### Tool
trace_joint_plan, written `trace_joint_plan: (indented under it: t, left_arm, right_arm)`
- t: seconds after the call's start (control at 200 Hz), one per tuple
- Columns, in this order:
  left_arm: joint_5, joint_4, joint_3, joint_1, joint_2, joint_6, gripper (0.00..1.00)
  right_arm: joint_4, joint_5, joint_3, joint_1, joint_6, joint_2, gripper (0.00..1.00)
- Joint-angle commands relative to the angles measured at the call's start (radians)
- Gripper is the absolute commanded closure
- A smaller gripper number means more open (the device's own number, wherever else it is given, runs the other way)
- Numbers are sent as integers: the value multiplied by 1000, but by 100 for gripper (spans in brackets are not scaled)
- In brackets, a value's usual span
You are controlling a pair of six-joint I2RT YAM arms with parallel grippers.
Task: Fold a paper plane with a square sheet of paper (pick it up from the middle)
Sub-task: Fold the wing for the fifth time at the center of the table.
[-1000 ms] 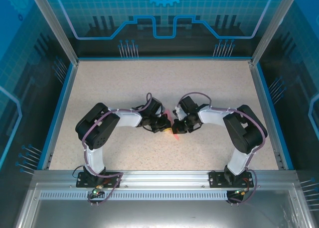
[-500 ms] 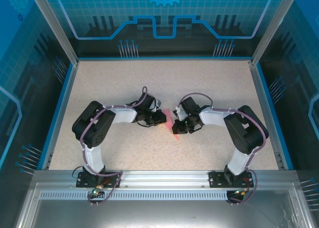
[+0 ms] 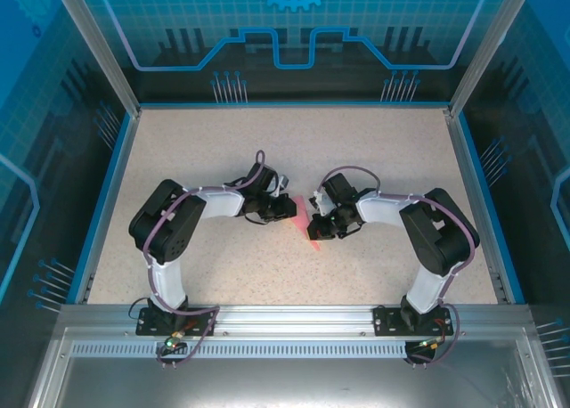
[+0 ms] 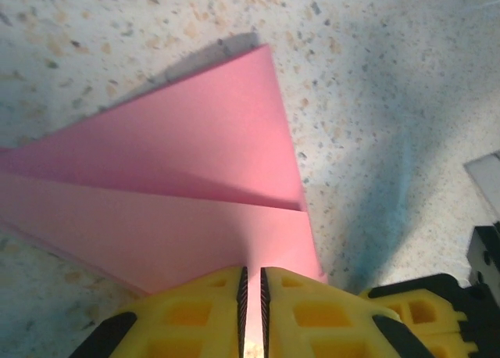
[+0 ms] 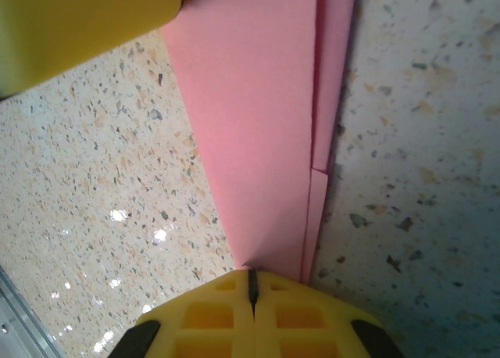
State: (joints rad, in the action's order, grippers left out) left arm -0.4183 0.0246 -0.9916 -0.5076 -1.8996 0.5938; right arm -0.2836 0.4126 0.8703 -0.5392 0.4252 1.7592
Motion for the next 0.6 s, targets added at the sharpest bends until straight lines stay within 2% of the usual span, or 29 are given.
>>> trace_joint_plan:
  t: [0.0, 0.37, 0.595]
  left_arm:
    - [60, -66, -32, 12, -31, -36, 85]
    - [220, -247, -121, 20, -82, -106, 86]
    - [199, -248, -121, 112, -82, -107, 85]
  right_arm:
    - [-134, -125, -49, 1, -19, 86, 100]
    - [-178, -170, -39, -2, -2, 90, 100]
    - [-184, -180, -35, -2, 4, 97, 100]
